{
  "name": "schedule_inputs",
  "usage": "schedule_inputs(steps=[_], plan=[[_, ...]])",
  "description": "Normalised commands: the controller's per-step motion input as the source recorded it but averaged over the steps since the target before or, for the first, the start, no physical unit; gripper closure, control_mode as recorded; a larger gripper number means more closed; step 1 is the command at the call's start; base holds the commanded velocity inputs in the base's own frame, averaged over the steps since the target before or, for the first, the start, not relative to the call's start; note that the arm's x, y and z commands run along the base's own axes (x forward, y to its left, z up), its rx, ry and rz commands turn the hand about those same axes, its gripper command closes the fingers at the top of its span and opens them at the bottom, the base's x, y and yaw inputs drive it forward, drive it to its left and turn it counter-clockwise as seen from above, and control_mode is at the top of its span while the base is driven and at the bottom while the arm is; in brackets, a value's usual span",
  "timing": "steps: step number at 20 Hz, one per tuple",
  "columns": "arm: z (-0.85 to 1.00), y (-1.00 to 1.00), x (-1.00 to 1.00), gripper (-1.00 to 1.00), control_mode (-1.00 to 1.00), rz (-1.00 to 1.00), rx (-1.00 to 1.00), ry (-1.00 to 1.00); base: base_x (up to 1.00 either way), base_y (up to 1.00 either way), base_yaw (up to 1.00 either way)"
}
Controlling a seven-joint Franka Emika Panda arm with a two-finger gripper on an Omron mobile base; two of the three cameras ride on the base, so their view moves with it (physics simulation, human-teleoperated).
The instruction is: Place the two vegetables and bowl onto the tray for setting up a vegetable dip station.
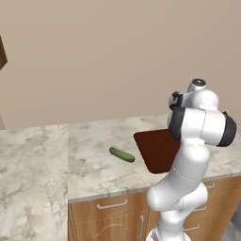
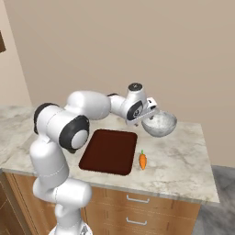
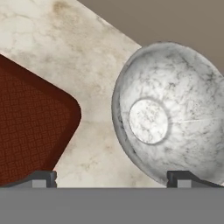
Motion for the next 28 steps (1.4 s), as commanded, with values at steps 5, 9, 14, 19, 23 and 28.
schedule_inputs(steps=[5, 9, 14, 19, 23, 28], plan=[[-0.11, -0.06, 0.10, -1.00, -1.00, 0.00, -0.05, 0.00, 0.00, 0.00, 0.00], [-0.12, -0.06, 0.09, -1.00, -1.00, 0.00, -0.02, 0.00, 0.00, 0.00, 0.00], [-0.11, -0.05, 0.09, -1.00, -1.00, 0.00, 0.00, 0.00, 0.00, 0.00, 0.00], [-0.09, -0.04, 0.08, -1.00, -1.00, 0.00, 0.00, 0.00, 0.00, 0.00, 0.00], [-0.07, -0.02, 0.09, -1.00, -1.00, 0.00, 0.00, 0.00, 0.00, 0.00, 0.00], [-0.08, -0.03, 0.10, -1.00, -1.00, 0.00, 0.00, 0.00, 0.00, 0.00, 0.00]])
